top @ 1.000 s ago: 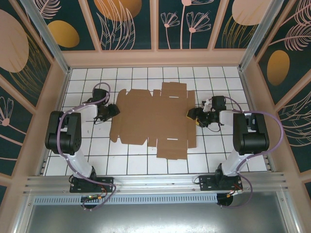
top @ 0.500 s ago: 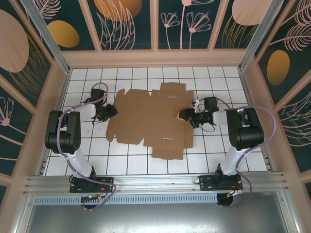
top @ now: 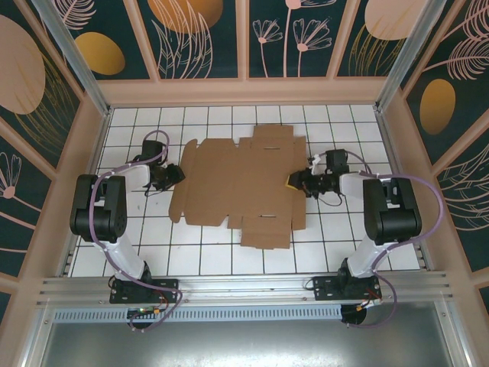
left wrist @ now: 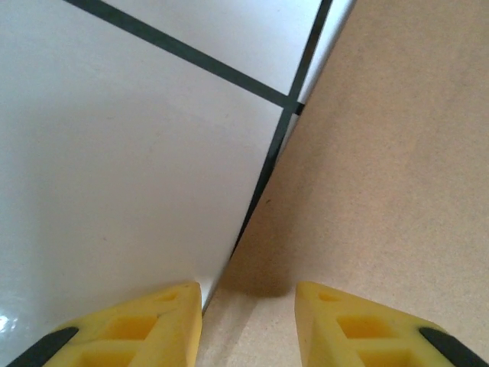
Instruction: Fold the paper box
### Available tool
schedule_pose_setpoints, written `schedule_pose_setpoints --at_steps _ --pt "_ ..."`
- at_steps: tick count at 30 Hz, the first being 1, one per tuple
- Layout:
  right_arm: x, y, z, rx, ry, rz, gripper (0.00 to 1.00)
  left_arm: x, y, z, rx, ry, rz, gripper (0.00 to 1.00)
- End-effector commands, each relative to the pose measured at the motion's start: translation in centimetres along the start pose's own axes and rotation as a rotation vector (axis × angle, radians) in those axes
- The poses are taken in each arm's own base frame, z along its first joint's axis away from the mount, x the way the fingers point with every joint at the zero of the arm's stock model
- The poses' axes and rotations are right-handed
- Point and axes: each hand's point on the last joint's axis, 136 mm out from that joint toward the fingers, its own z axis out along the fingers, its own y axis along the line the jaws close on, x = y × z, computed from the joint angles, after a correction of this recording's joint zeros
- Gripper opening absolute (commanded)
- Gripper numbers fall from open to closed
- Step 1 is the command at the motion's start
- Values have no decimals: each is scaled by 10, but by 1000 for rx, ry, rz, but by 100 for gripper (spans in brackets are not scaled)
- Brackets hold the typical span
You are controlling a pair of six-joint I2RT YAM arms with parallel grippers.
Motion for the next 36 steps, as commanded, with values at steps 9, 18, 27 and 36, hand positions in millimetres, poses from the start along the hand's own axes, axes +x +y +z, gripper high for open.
schedule_pose_setpoints --at_steps 9,18,27,36 --pt "-23 6 -30 287 -32 -94 13 50 -54 5 140 120 119 38" --pt "-38 3 -62 547 -22 -132 9 19 -94 -39 122 -57 238 39" --pt "-43 7 -62 607 12 -192 11 66 -173 -12 359 84 368 43" --pt "-42 -3 -52 597 33 -179 11 86 -256 7 647 203 348 36"
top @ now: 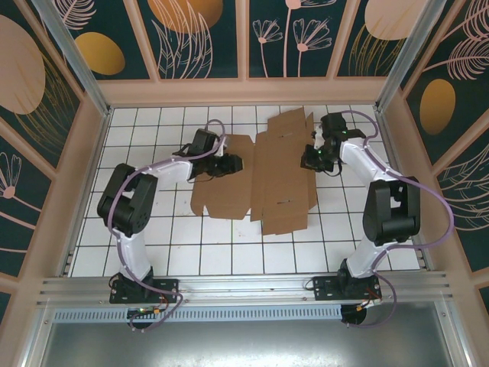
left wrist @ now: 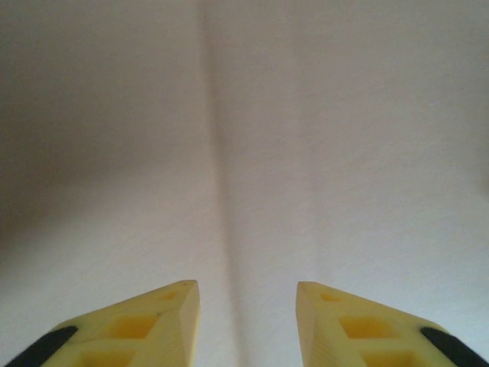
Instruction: Fold the paper box
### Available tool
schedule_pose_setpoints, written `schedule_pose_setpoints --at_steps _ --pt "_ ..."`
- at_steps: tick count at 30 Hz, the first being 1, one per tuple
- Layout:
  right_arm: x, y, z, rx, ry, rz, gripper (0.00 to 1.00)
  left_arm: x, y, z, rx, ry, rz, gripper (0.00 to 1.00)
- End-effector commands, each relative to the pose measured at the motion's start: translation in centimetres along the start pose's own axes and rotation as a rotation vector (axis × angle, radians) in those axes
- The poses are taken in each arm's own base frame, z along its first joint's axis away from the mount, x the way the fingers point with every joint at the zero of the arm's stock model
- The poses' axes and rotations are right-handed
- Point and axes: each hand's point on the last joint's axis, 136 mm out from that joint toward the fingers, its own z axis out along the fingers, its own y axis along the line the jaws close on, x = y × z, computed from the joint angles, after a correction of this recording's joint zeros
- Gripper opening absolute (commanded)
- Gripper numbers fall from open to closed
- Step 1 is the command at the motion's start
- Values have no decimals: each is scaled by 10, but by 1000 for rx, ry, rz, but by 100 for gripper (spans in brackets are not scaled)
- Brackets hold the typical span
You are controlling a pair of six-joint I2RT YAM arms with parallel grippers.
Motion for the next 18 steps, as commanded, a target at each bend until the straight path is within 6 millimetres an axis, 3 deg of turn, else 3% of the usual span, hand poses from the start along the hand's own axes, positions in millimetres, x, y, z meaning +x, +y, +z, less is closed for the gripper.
schedule_pose_setpoints --at_steps 1,8,18 --pt "16 -15 12 63 75 -8 11 -8 -31 20 137 17 -1 34" --pt "17 -19 15 73 83 -10 11 -6 -14 64 40 69 -22 22" --pt "20 -23 19 100 96 -1 11 15 7 97 -49 112 -38 17"
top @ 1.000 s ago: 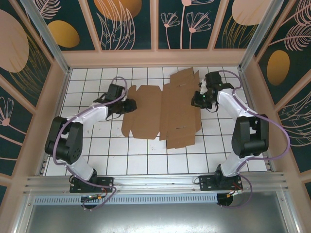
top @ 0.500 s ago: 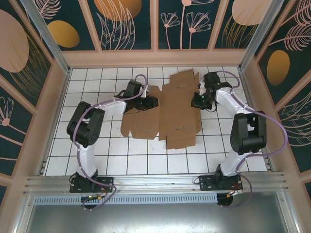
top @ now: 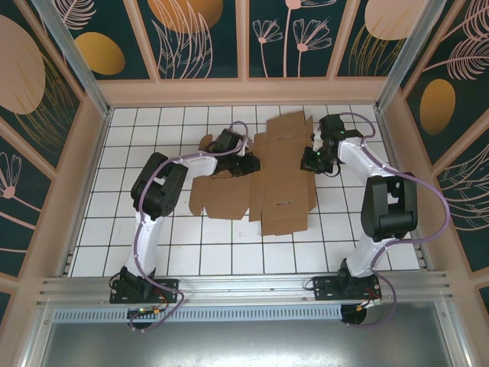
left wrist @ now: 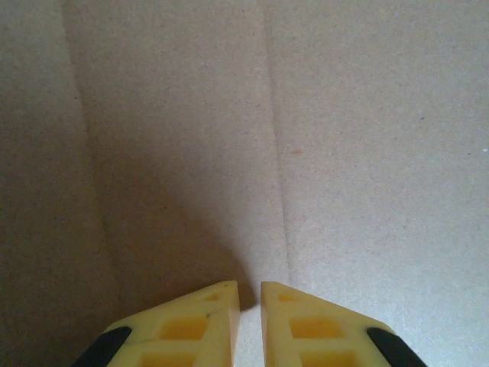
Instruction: Fold the paper box
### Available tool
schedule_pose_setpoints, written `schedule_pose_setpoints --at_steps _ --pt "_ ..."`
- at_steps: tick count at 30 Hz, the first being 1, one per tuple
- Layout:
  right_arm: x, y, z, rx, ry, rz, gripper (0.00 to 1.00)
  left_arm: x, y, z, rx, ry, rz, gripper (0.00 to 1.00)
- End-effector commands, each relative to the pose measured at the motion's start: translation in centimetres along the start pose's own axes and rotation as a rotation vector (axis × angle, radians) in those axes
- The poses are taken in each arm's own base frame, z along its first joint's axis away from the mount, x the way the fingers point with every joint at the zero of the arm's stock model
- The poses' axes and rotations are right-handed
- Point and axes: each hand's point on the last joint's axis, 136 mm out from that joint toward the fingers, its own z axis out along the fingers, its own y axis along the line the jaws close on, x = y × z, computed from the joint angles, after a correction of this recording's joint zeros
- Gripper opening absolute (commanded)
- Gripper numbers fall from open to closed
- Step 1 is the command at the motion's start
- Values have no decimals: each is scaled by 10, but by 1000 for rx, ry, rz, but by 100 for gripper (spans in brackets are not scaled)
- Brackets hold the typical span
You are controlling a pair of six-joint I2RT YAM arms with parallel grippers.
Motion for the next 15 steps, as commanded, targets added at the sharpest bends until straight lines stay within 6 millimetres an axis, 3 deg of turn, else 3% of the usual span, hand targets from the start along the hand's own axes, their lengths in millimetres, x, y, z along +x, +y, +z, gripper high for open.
schedule_pose_setpoints --at_steps 1,7,15 --pt "18 -15 9 80 71 2 11 15 13 15 -67 33 -19 17" --pt "12 -7 6 128 49 -16 12 27 25 23 -117 46 -33 16" --pt "11 32 12 164 37 -90 17 35 17 27 -109 53 -37 16"
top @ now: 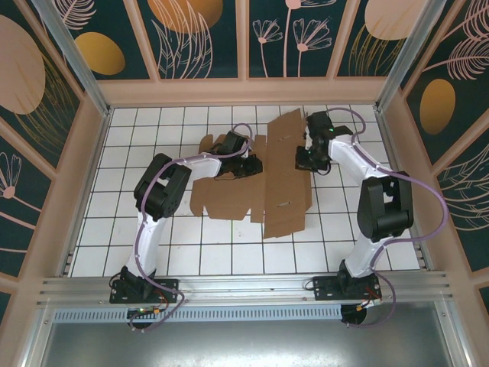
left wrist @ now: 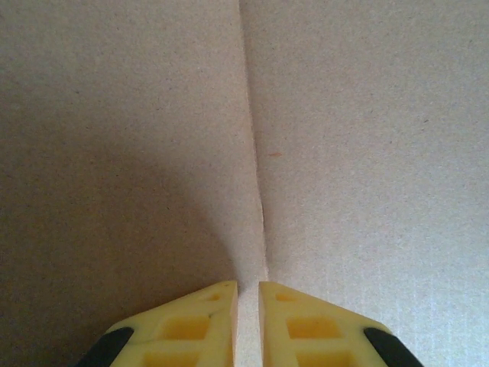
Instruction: Fold the paper box
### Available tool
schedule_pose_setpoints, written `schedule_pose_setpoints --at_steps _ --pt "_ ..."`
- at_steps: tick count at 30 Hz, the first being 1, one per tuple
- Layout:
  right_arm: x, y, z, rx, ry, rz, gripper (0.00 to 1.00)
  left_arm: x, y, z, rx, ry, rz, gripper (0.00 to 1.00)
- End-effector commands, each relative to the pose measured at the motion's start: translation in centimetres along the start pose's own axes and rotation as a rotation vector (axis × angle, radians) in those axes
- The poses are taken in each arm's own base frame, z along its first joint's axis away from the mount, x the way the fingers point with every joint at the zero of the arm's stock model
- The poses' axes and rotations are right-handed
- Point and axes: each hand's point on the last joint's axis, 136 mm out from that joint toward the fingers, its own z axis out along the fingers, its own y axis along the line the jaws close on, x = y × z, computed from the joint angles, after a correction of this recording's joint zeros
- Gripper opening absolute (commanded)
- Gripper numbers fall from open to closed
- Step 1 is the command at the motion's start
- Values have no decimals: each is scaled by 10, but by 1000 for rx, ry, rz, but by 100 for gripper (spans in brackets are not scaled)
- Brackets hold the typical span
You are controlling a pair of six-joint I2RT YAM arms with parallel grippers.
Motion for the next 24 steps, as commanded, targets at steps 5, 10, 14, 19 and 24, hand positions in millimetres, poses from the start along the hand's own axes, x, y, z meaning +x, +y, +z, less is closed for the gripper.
schedule_pose_setpoints --at_steps 5,10,14,19,24 --pt "4 39 8 100 44 -78 20 31 3 12 -8 68 -61 16" --pt "-3 50 5 218 37 -135 21 25 -9 -7 9 36 -53 15" --pt "-7 33 0 355 42 -191 21 13 -2 -44 -18 -32 -65 15" --pt "-22 32 -16 424 4 -264 21 -2 24 -100 -76 -139 -100 18" --pt "-36 40 -26 478 -34 -340 21 -4 54 -128 -185 -195 -115 19"
